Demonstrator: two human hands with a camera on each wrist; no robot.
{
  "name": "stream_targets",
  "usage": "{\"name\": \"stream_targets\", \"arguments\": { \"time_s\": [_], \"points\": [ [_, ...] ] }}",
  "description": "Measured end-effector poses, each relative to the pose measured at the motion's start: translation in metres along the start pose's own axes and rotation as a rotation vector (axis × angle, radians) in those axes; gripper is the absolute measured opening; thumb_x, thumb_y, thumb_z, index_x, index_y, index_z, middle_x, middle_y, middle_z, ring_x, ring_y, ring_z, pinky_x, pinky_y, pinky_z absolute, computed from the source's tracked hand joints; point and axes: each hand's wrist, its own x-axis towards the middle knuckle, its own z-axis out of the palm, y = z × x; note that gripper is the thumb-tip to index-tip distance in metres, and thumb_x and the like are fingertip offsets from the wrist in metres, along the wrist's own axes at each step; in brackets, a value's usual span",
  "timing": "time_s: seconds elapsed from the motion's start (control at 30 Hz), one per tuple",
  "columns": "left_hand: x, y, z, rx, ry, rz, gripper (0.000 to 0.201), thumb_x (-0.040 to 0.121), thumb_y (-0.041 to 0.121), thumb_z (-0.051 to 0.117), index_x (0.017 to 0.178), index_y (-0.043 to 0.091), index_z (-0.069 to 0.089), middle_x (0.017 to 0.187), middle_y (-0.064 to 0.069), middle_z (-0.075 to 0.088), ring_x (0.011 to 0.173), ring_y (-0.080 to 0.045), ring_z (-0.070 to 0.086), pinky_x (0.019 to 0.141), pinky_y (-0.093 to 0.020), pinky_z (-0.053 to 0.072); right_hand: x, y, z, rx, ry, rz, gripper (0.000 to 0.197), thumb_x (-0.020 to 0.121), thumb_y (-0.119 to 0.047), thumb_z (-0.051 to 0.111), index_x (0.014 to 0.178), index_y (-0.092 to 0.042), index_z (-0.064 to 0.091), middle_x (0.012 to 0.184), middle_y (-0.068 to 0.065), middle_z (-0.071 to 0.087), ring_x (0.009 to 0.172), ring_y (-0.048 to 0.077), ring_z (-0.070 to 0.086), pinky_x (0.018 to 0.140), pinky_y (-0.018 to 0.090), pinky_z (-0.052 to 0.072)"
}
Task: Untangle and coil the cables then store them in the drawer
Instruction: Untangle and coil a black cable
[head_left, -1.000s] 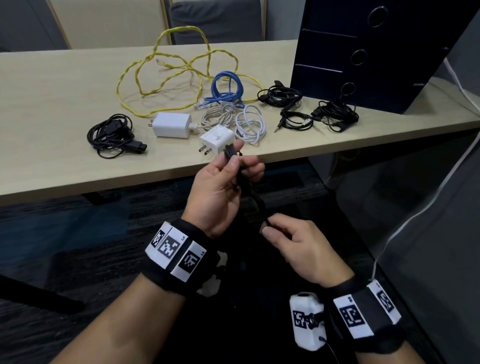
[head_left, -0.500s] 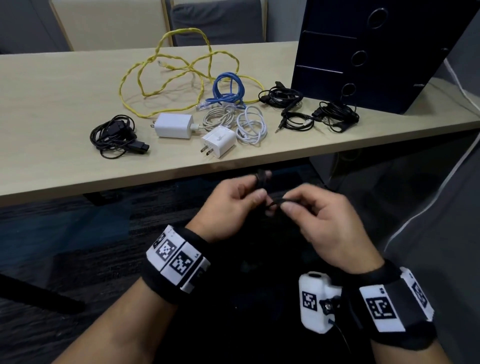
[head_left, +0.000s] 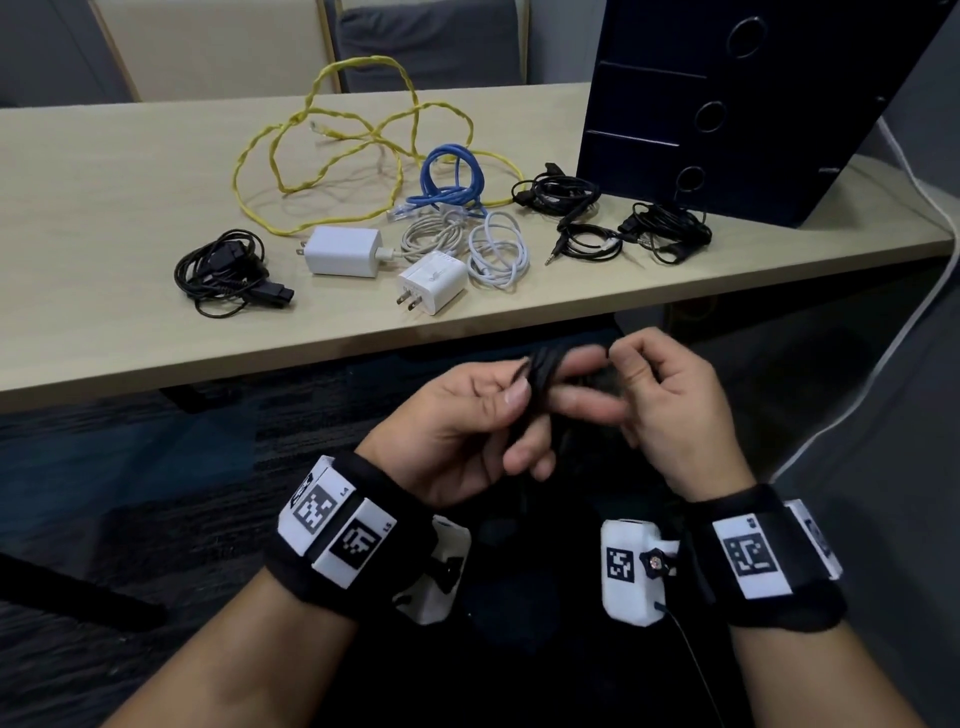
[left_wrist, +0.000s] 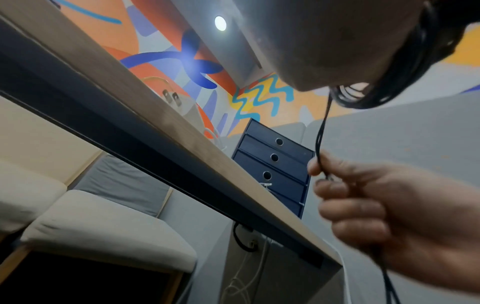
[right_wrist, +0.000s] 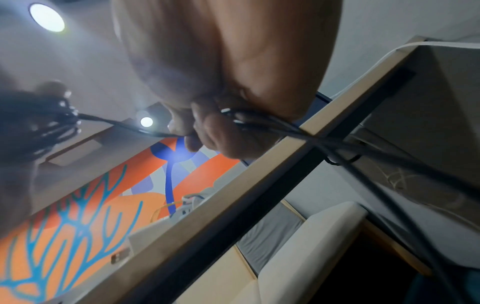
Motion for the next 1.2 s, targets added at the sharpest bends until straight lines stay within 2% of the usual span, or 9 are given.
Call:
{"name": "stream_targets", "arguments": {
  "time_s": [0.07,0.2,0.4,0.53,0.67,0.8,0.93,1.07,1.2],
  "points": [
    [0.004,0.003,0.001,-0.044,0.050,0.097,0.048,0.089,0.019,0.062,0.132,-0.001,0.053,0.129,-0.021,0.059,0.059,-0.006,0.054,0.071,-0.027,0.053,-0.006,0.011,0.007,-0.001,-0.064,0.038,0.029,0.087,-0.053,0.049,0.074,-0.028,0.057,0.051,-0.015,0.047,0.046,-0.001,0.041,0.052,0.017,0.029],
    [0.013,0.014,0.002,-0.096,0.203,0.239,0.050,0.085,0.019,0.063,0.130,-0.002,0.053,0.132,-0.021,0.057,0.063,-0.010,0.057,0.074,-0.029,0.054,-0.025,0.026,0.019,-0.031,-0.189,0.132,0.035,0.086,-0.054,0.049,0.077,-0.020,0.056,0.048,-0.011,0.039,0.042,0.002,0.033,0.043,0.019,0.026],
    [0.020,0.022,-0.008,-0.045,0.562,0.384,0.042,0.091,0.017,0.045,0.131,0.001,0.046,0.118,-0.015,0.066,0.059,-0.011,0.060,0.071,-0.027,0.054,-0.048,0.020,0.026,-0.040,-0.457,0.274,0.022,0.100,-0.021,0.052,0.080,-0.021,0.063,0.046,-0.010,0.039,0.037,0.002,0.034,0.039,0.013,0.027],
    [0.019,0.014,-0.020,0.270,0.653,0.443,0.028,0.094,0.011,0.044,0.121,0.010,0.054,0.130,-0.016,0.059,0.067,-0.013,0.062,0.082,-0.027,0.050,-0.051,0.005,0.023,-0.027,-0.538,0.290,0.022,0.100,-0.019,0.052,0.085,-0.019,0.067,0.050,-0.008,0.041,0.042,0.003,0.035,0.043,0.020,0.032],
    [0.015,0.007,-0.029,0.785,0.694,0.387,0.033,0.090,0.013,0.049,0.119,0.027,0.055,0.124,-0.003,0.063,0.066,-0.009,0.064,0.083,-0.023,0.047,-0.048,-0.015,0.014,-0.101,-0.548,0.170,0.014,0.095,-0.017,0.060,0.084,-0.018,0.068,0.049,-0.014,0.049,0.044,0.001,0.046,0.050,0.013,0.035],
    [0.013,0.000,-0.036,1.018,0.682,0.192,0.045,0.095,0.001,0.051,0.136,0.018,0.044,0.111,0.003,0.065,0.061,-0.004,0.059,0.072,-0.018,0.049,-0.039,-0.030,-0.002,-0.073,-0.499,0.106,0.011,0.092,-0.012,0.065,0.083,-0.018,0.068,0.055,-0.010,0.052,0.046,0.002,0.045,0.048,0.017,0.037],
    [0.006,-0.004,-0.033,1.091,0.455,-0.143,0.032,0.096,0.014,0.052,0.126,0.007,0.060,0.100,0.014,0.069,0.064,0.002,0.058,0.073,-0.024,0.045,-0.021,-0.041,-0.017,-0.196,-0.349,-0.086,0.012,0.089,-0.011,0.068,0.080,-0.019,0.068,0.059,-0.022,0.057,0.054,-0.002,0.054,0.056,0.008,0.035],
    [0.001,-0.006,-0.015,0.867,0.230,-0.235,0.036,0.095,0.023,0.044,0.111,-0.003,0.061,0.078,-0.016,0.066,0.055,-0.015,0.051,0.062,-0.027,0.042,-0.005,-0.044,-0.024,-0.230,-0.262,-0.176,0.012,0.087,-0.011,0.068,0.079,-0.020,0.067,0.071,-0.018,0.063,0.066,0.000,0.058,0.065,0.009,0.039],
    [0.002,-0.013,-0.002,0.387,0.211,-0.150,0.032,0.094,0.014,0.038,0.112,-0.005,0.056,0.073,-0.010,0.057,0.044,-0.006,0.040,0.055,-0.022,0.045,0.003,-0.037,-0.017,-0.133,-0.202,-0.142,0.007,0.086,-0.019,0.061,0.080,-0.022,0.065,0.073,-0.019,0.062,0.072,0.001,0.056,0.072,0.014,0.040]
  ]
}}
